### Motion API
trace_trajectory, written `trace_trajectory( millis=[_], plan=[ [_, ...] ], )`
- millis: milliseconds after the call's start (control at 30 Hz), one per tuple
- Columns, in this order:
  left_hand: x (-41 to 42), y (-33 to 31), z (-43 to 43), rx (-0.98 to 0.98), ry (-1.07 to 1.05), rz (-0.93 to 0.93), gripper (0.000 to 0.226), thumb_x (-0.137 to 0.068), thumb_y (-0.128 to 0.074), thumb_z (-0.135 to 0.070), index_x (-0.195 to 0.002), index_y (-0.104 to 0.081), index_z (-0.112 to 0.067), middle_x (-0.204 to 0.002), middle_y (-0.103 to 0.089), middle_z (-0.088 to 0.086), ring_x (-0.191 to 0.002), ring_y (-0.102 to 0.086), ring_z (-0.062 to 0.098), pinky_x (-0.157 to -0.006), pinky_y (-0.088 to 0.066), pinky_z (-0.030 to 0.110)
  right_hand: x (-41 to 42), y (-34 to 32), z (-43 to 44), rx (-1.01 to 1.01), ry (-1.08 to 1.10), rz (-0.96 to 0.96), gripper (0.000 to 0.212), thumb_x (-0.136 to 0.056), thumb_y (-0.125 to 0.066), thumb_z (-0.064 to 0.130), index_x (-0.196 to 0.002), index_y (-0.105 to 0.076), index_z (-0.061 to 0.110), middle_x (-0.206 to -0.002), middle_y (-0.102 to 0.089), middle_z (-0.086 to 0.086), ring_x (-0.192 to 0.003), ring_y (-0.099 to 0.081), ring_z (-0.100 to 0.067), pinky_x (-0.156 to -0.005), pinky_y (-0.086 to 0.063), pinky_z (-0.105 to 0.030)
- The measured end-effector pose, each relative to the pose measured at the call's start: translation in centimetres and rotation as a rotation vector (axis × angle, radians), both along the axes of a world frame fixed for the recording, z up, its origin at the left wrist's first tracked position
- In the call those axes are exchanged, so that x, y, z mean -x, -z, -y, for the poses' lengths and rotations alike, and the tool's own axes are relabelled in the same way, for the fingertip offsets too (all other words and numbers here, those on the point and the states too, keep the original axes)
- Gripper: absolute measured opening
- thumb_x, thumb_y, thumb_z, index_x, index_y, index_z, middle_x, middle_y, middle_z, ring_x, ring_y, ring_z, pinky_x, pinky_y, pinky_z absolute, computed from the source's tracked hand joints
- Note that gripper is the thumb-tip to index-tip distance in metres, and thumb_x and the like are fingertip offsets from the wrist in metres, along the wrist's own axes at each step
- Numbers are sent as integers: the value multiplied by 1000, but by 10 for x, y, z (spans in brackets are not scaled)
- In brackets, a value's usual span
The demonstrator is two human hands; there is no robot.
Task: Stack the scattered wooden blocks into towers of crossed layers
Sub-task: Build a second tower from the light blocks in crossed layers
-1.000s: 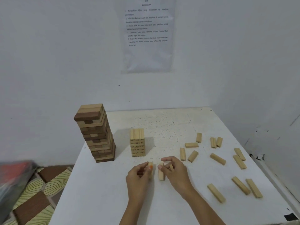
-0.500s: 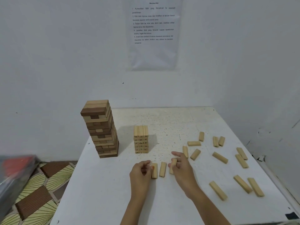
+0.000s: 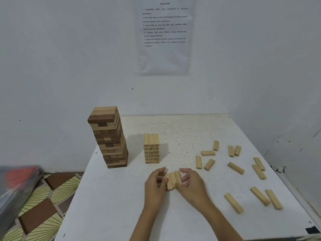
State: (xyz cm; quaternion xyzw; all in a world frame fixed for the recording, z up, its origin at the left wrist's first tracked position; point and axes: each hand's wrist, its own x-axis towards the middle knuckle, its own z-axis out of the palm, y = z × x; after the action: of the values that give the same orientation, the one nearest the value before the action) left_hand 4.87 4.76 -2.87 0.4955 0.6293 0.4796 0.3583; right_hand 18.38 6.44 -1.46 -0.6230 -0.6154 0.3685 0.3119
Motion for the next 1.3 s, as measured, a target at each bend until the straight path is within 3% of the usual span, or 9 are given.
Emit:
trace_trajectory(
  millis=[133, 467, 567, 667, 800, 933, 1033, 1167, 1300],
  plan=[
    [0, 1, 1, -14, -21, 20, 35, -88, -59, 7, -108, -61, -20, -98, -64, -3, -84, -61, 9, -72, -49, 15, 3, 3, 7, -105, -169, 208, 80, -77, -75, 31, -142, -26, 29, -116, -39, 7, -115, -39, -13, -96, -34, -22],
    [10, 6, 10, -66, -69, -65, 26, -87, -71, -14, -102, -59, -32, -99, -64, -4, -91, -57, 10, -76, -44, 12, -7, 12, -10, -204, -288, 130, 68, -81, -62, 12, -133, -32, 45, -128, -45, 20, -116, -32, -1, -95, -24, -17],
    [14, 10, 17, -47, -34, -461, 59, -86, -42, -60, -136, -43, -30, -133, -40, -19, -125, -33, 4, -101, -24, 21, -12, 18, -7, -253, -286, 297, 70, -89, -55, 26, -148, -19, 32, -145, -22, 21, -132, -15, 3, -108, -9, -17],
    [20, 15, 15, 76, 119, -733, 93, -72, -5, -68, -154, 1, -24, -157, 7, -17, -147, 10, 7, -113, 7, 24, -11, 30, 1, -257, -274, 543, 75, -91, -19, 49, -154, -1, 14, -157, 3, 10, -146, 1, -7, -117, 4, -22],
    [17, 14, 11, 108, 212, -860, 91, -71, 5, -63, -153, 13, -25, -156, 27, -12, -143, 29, 8, -112, 21, 27, -2, 41, 7, -274, -209, 685, 65, -101, -5, 36, -141, -42, -1, -147, -43, -15, -138, -31, -26, -112, -12, -38],
    [14, 18, 10, 59, 207, -898, 82, -77, 10, -59, -153, 13, -27, -156, 24, -17, -141, 30, 3, -104, 30, 19, 3, 40, 8, -322, -162, 729, 60, -102, -1, 36, -142, -31, 2, -144, -47, -15, -136, -30, -26, -111, -11, -42],
    [12, 22, 10, 48, 196, -899, 78, -82, 10, -55, -154, 5, -26, -157, 17, -16, -144, 22, 4, -110, 21, 22, 3, 42, 6, -328, -159, 782, 61, -102, -1, 35, -143, -33, 2, -146, -46, -15, -137, -29, -26, -111, -12, -44],
    [10, 24, 11, 90, 200, -951, 55, -97, -27, -40, -141, -50, -16, -150, -42, -4, -140, -31, 16, -102, -41, 35, 3, 50, 4, -349, -139, 809, 65, -103, -3, 34, -142, -42, 0, -147, -44, -14, -138, -29, -24, -109, -16, -45],
    [9, 24, 14, 74, 216, -903, 63, -97, -17, -43, -150, -34, -13, -157, -26, -2, -147, -18, 16, -111, -23, 35, 4, 49, 6, -363, -127, 833, 65, -103, -3, 34, -140, -45, 1, -147, -45, -13, -138, -38, -26, -110, -15, -44]
  ],
)
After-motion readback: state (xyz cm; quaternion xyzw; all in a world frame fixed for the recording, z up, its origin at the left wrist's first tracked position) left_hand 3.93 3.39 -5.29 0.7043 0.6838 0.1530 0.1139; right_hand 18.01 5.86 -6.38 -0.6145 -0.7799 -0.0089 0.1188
